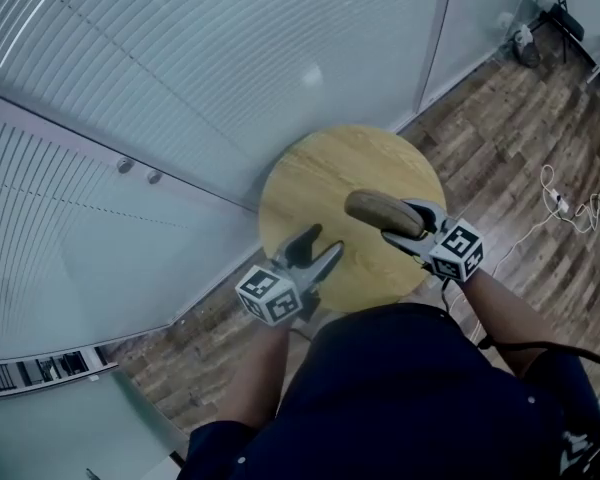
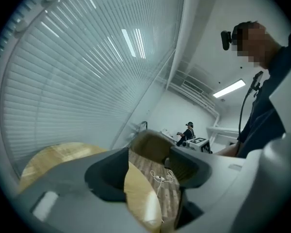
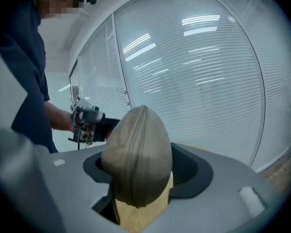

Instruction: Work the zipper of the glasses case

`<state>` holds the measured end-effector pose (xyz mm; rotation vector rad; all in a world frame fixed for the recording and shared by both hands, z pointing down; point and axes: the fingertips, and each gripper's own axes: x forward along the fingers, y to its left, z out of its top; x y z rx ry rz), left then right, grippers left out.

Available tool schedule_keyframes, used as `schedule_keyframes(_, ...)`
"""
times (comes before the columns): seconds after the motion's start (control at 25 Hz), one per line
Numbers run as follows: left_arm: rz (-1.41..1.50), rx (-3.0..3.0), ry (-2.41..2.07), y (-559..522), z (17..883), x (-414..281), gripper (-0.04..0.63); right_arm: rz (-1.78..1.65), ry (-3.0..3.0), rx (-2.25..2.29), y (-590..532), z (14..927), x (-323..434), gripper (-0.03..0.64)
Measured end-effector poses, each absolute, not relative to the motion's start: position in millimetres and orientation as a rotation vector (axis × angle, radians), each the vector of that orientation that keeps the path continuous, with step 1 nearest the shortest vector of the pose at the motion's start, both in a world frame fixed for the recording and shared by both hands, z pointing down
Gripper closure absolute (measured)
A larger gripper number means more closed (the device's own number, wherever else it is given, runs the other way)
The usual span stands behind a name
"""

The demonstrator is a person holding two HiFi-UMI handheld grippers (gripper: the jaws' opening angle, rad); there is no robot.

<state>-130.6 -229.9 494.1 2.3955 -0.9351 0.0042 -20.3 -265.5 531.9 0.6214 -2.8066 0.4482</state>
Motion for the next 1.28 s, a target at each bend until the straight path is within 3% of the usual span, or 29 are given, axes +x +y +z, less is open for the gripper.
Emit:
schedule_keyframes(0.24, -0.244, 2.338, -0.635, -222.0, 475.8, -89.8, 0.265, 0.479, -2.991, 0.592, -258.4, 465.6, -24.5, 0.316)
schedule_keyframes(0.6, -0.571, 2.344, -0.469, -227.0, 412.5, -67.4, 0.279, 0.654, -3.165, 0.291, -221.9, 424.9, -51.3, 0.316)
schedule_keyframes(1.04, -0.672, 2.357, -0.463, -224.0, 381.9, -69.2, 0.256, 0.963, -3.337, 0.16, -212.7, 399.2, -72.3, 0.318)
schedule_keyframes(1.28, -0.681, 2.39, -0.437, -219.9, 363.8, -62.6, 0.275, 0.925, -3.355, 0.021, -195.9, 391.3, -79.4, 0.318)
